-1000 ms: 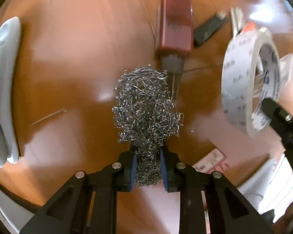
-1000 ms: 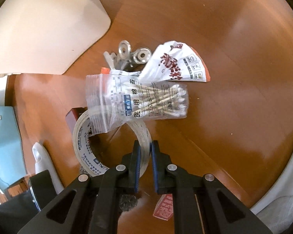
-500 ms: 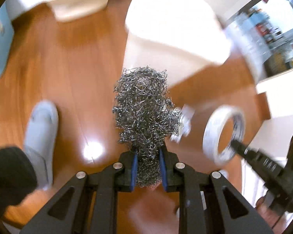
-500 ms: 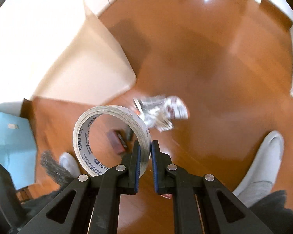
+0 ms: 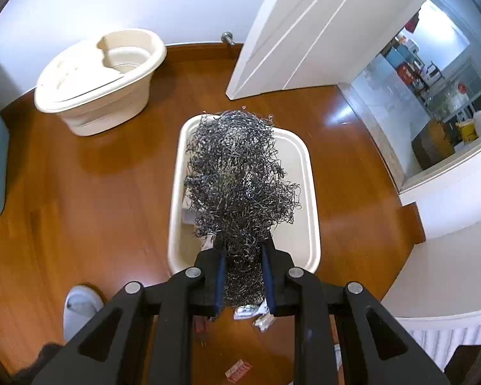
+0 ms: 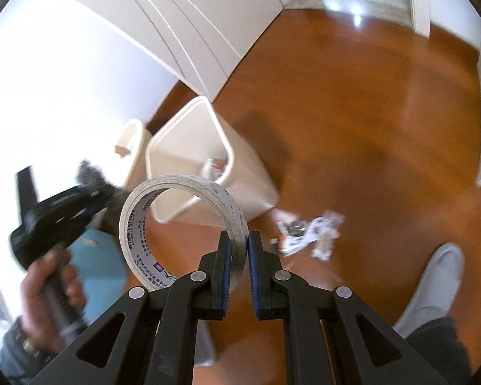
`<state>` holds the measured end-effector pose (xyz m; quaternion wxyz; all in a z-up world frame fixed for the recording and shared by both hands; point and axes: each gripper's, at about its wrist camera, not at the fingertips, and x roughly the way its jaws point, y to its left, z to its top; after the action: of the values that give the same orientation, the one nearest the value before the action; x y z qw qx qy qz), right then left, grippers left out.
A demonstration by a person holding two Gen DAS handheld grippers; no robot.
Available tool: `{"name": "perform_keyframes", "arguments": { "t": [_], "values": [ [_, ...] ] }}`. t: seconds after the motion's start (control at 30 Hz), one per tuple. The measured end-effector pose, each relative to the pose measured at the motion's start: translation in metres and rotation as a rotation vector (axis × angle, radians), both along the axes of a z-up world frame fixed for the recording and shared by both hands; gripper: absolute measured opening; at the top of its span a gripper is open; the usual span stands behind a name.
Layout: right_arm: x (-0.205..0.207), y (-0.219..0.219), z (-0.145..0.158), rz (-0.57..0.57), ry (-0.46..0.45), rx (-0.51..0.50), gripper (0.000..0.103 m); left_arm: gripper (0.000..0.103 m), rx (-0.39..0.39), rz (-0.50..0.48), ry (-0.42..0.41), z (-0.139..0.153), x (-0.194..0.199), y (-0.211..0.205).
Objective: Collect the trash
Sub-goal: 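Drop the steel wool into the wastebasket with the left gripper while the right gripper carries the tape roll, then lower the tape roll into the wastebasket and open the right gripper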
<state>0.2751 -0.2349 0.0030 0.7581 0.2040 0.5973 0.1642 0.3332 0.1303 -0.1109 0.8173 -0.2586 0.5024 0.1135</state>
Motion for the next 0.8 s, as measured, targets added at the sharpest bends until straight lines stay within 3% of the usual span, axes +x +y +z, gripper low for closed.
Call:
{"name": "perform_keyframes", "arguments": {
  "t": [0.1, 0.23, 0.3, 0.4, 0.47, 0.6, 0.8],
  "values": [
    [0.012, 0.011, 0.001, 0.000, 0.023, 0.052, 0.011, 0.019, 0.009, -0.025, 0.024, -0.018, 0.020, -0.009],
    [0.025, 0.019, 0.013, 0.009, 0.014, 0.093, 0.011, 0.021, -0.038, -0.017, 0.066, -0.043, 0.049, -0.019],
    [0.027, 0.019, 0.017, -0.001, 0.019, 0.115, 0.011, 0.031, -0.058, 0.003, 0.111, -0.057, 0.057, -0.020],
    [0.028, 0.018, 0.020, 0.003, 0.020, 0.125, 0.011, 0.054, -0.042, 0.043, 0.145, -0.062, 0.057, -0.019],
    [0.028, 0.017, 0.017, 0.006, 0.026, 0.123, 0.011, 0.080, -0.050, 0.035, 0.137, -0.058, 0.053, -0.019],
    [0.027, 0.015, 0.016, 0.005, 0.029, 0.107, 0.011, 0.080, -0.064, 0.021, 0.099, -0.031, 0.040, -0.013],
    [0.028, 0.015, 0.017, 0.009, -0.005, 0.068, 0.011, 0.080, -0.090, 0.097, 0.048, 0.035, -0.030, 0.011]
  ]
}}
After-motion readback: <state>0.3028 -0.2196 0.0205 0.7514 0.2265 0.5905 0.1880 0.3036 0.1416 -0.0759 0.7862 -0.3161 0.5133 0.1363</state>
